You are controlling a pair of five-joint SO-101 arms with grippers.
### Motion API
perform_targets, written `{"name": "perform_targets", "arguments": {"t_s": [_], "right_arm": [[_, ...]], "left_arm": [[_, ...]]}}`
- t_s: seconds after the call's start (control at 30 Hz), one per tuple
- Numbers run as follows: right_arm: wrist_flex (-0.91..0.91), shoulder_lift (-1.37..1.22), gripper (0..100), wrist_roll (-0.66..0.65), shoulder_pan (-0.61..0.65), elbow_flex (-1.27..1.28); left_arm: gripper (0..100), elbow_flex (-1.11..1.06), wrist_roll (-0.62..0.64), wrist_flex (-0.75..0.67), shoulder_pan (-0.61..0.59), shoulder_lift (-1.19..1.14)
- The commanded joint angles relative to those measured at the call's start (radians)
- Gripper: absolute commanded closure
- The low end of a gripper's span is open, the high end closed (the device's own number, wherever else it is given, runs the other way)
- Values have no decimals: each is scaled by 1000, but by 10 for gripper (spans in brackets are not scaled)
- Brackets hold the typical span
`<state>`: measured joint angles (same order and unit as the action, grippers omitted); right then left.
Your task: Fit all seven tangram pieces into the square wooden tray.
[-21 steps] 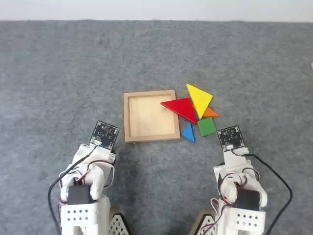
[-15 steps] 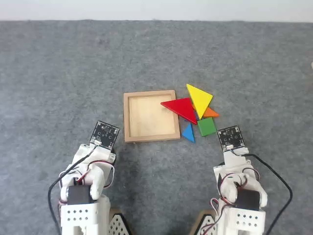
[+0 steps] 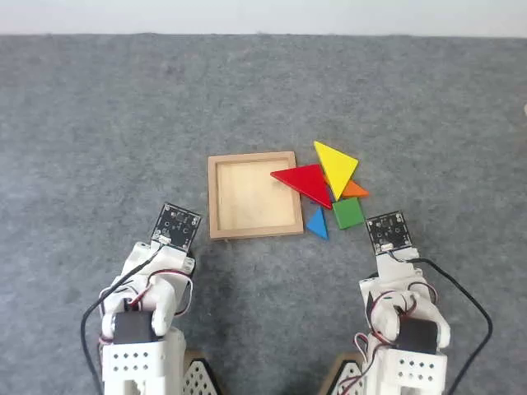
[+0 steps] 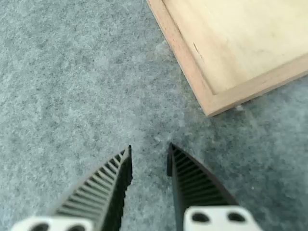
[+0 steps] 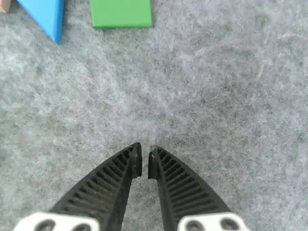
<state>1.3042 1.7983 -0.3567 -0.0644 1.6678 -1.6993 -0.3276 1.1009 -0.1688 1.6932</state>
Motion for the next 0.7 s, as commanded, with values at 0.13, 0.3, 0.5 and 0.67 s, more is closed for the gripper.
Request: {"name": "perform_targets", "arguments": {"t_s": [0.13, 0.3, 0.5, 0.67], "right_arm": [[-18, 12, 951, 2, -22, 14], [-131, 12, 953, -84, -33, 14], [-150, 12, 954, -265, -125, 12], [-94, 1, 954, -245, -153, -74]], "left_arm": [[881, 8, 9, 8, -5, 17], [881, 8, 9, 8, -5, 17], [881, 8, 9, 8, -5, 17], [881, 8, 9, 8, -5, 17]]}}
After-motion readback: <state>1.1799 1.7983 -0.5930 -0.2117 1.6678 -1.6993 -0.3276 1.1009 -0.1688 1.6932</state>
